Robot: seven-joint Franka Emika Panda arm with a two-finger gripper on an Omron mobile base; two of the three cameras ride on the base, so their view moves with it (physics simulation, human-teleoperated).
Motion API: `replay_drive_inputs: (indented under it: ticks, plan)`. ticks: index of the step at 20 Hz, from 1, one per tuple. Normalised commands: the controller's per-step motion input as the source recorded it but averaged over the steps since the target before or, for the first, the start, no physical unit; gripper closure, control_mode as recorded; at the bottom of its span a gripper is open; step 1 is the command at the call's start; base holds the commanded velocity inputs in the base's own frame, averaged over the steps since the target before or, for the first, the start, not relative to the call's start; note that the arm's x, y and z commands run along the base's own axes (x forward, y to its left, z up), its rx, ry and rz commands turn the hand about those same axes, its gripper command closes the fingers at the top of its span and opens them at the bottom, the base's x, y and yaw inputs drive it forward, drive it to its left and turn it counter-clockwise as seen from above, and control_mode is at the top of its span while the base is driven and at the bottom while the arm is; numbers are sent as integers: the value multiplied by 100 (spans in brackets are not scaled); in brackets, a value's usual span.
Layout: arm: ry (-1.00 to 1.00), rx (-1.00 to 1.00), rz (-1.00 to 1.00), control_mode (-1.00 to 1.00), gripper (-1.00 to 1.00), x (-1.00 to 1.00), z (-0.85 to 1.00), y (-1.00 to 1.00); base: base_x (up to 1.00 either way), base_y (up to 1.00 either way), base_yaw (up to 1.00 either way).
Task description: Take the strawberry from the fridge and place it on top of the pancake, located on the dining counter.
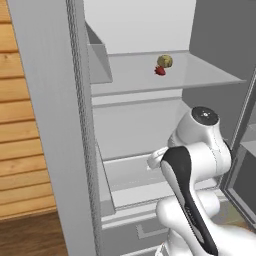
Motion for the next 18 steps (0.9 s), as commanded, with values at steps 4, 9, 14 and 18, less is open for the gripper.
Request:
replay_drive_inputs:
  ticks: [4, 9, 14, 18]
  plan:
    - [0, 0, 0, 100, -100, 0, 0, 0, 75, -2, 2]
    - [1, 6, 0, -100, -100, 79, 94, 0, 0, 0, 0]
    - [1, 0, -6, -100, -100, 67, 100, 0, 0, 0, 0]
    - [-1, 0, -12, -100, -100, 47, 86, -5, 0, 0, 0]
